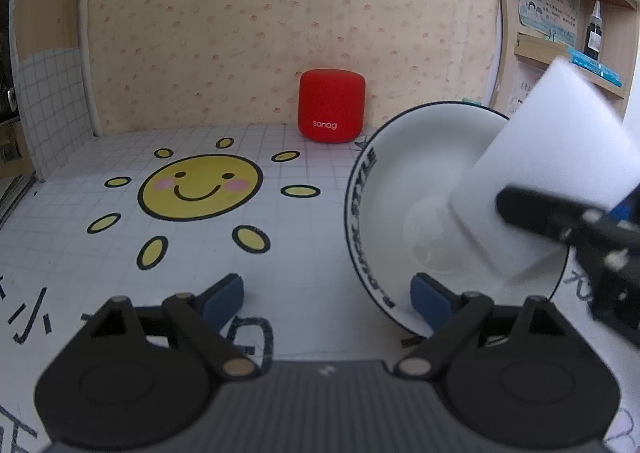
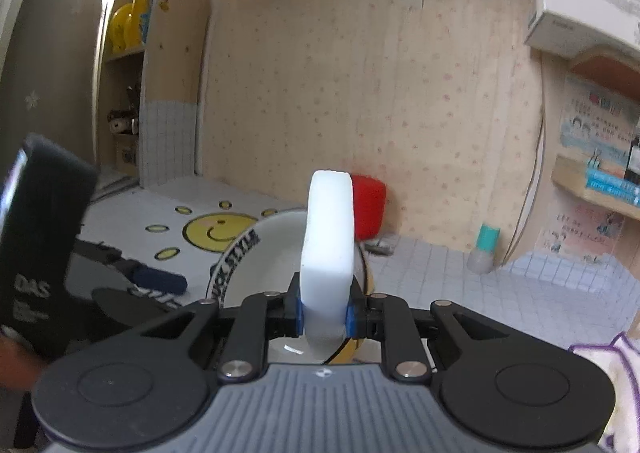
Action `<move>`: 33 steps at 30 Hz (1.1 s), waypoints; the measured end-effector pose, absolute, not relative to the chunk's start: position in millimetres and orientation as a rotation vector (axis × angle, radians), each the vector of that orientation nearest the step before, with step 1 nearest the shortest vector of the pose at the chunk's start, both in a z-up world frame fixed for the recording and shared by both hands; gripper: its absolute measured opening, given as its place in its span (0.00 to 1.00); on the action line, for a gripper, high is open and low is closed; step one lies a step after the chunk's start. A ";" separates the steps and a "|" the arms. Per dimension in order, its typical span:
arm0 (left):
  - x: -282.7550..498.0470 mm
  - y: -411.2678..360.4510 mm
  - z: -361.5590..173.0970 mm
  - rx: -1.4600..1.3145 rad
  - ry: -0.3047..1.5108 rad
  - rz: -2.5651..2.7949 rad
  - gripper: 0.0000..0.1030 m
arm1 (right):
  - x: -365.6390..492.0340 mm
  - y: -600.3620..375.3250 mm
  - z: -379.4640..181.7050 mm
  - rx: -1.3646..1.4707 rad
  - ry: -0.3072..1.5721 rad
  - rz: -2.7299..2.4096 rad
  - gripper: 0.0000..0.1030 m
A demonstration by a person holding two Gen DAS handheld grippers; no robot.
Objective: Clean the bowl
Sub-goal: 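Hold the tilted bowl with the left gripper while the right gripper scrubs the sponge inside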
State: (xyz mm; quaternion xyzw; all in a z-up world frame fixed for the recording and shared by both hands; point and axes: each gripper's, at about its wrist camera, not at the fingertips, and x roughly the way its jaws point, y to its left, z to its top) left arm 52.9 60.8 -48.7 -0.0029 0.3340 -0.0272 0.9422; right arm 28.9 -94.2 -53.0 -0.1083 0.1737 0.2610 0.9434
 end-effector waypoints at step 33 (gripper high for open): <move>47.0 64.9 -50.1 -0.021 0.675 -0.039 0.90 | 24.4 -82.8 -38.4 -0.310 0.332 0.545 0.34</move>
